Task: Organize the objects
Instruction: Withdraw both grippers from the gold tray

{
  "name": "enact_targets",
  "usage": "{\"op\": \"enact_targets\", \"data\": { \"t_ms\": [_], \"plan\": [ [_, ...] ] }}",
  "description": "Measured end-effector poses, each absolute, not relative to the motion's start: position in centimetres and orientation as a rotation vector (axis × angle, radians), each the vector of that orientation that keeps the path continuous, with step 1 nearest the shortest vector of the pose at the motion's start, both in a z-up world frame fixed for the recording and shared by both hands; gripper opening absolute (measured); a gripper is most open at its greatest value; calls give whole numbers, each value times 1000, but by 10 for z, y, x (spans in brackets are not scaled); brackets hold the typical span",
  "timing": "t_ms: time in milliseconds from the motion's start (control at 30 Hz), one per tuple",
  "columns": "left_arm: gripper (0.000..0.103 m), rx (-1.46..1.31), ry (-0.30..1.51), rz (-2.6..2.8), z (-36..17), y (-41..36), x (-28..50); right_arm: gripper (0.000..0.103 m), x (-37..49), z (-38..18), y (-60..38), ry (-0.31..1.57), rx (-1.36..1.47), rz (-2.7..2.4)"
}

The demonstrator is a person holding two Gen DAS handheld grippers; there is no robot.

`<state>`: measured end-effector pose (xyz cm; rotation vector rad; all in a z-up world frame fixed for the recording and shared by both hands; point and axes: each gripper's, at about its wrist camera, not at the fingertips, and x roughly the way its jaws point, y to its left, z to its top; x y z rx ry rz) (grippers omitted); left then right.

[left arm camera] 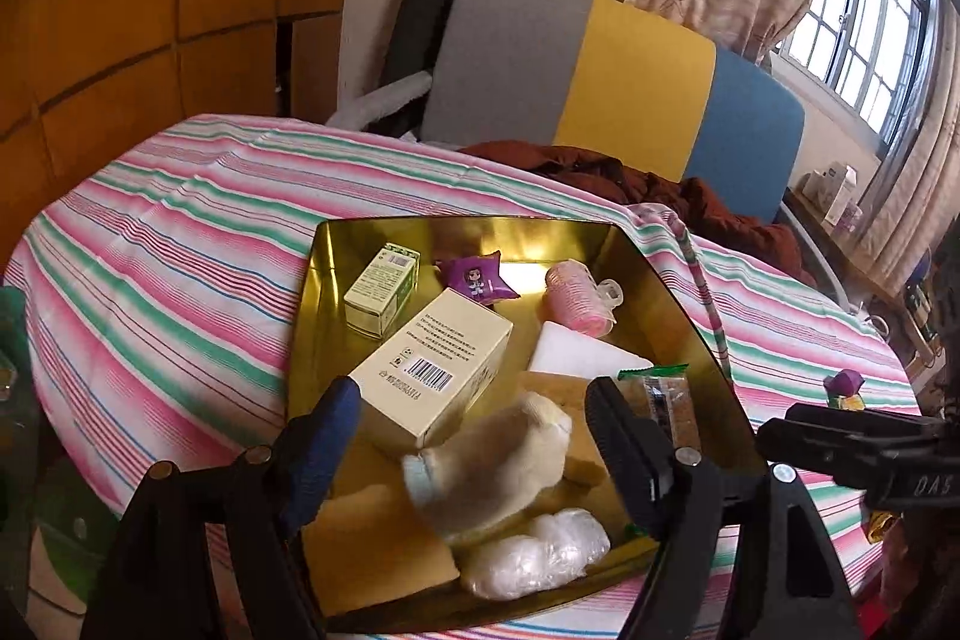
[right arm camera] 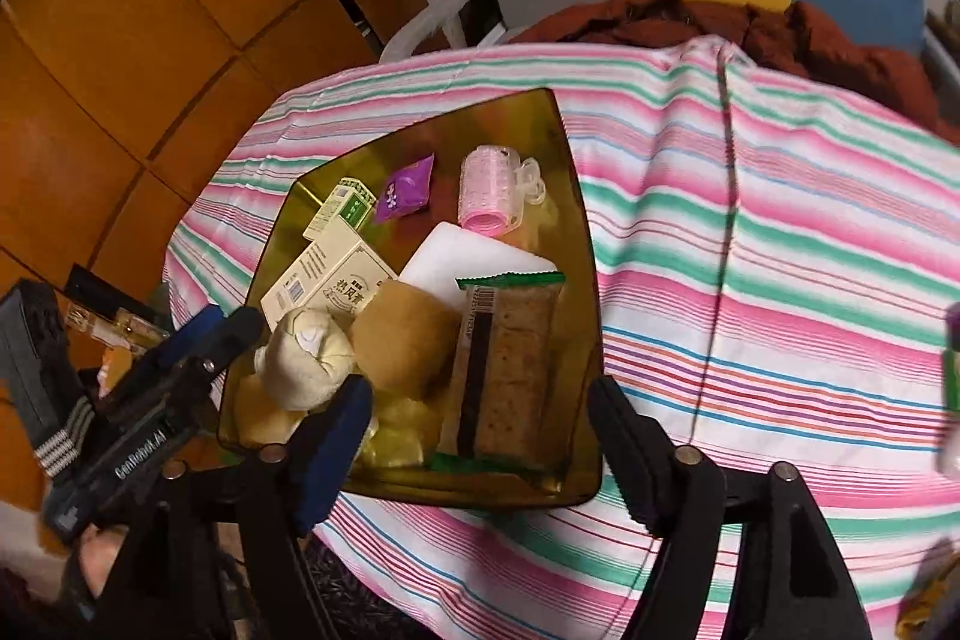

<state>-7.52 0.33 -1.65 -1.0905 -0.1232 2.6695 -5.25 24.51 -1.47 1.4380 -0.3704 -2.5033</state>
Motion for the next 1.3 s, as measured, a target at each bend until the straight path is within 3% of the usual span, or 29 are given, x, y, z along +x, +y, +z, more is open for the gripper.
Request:
{"op": "enact_targets", "data": {
  "t_ms": [300, 700, 1300],
  "plan": [
    [79, -1058, -93, 2690, -5, 11, -54, 78, -34, -17, 229, -233, 1385, -2597],
    [79, -1104, -66, 2695, -16, 26, -38, 88, -10, -5, 226, 41, 1210, -2880],
    [79, -1033, 101, 2669, -10, 56, -26, 90, 4, -14, 249, -13, 1185, -2925]
  ]
}}
